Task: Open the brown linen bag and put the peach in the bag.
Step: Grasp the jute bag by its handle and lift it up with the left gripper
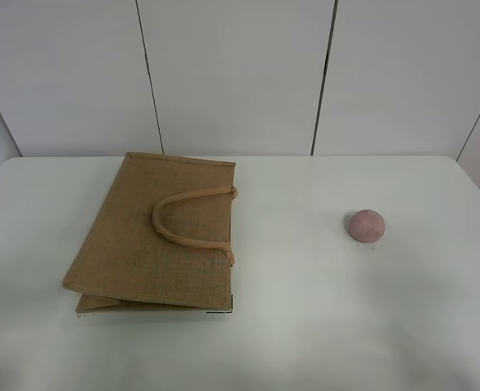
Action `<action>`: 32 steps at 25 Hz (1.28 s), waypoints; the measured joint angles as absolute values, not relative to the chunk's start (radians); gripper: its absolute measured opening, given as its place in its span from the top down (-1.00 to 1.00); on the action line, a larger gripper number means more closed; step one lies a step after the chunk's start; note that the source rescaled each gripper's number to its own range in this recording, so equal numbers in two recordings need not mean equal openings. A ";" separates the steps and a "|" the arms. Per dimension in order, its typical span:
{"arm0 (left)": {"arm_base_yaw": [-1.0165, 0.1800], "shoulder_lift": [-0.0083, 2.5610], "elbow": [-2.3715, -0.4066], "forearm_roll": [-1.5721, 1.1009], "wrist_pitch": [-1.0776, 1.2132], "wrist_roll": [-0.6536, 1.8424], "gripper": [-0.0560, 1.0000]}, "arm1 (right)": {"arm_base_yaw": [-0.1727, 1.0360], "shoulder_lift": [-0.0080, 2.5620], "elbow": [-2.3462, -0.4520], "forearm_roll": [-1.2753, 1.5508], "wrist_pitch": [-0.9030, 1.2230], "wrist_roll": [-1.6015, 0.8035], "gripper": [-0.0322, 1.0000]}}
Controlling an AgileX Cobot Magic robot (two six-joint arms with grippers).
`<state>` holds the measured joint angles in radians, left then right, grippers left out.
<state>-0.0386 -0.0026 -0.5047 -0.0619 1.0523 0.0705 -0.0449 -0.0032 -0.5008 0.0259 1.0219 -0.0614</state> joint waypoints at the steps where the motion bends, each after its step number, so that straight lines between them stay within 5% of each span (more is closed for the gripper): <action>1: -0.039 -0.003 -0.505 -0.062 1.052 0.071 -1.00 | -0.045 -0.003 -0.501 0.026 1.022 -0.061 -1.00; 13: -0.039 0.117 -0.572 -0.062 1.048 0.040 -1.00 | -0.045 -0.003 -0.501 0.026 1.022 -0.061 -1.00; 32: -0.039 1.407 -1.209 -0.062 0.990 0.043 -1.00 | -0.045 -0.003 -0.501 0.026 1.022 -0.061 -1.00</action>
<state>-0.0386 1.4067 -1.2094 -0.0619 0.9904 0.0431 -0.0449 -0.0032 -0.5008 0.0259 1.0219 -0.0614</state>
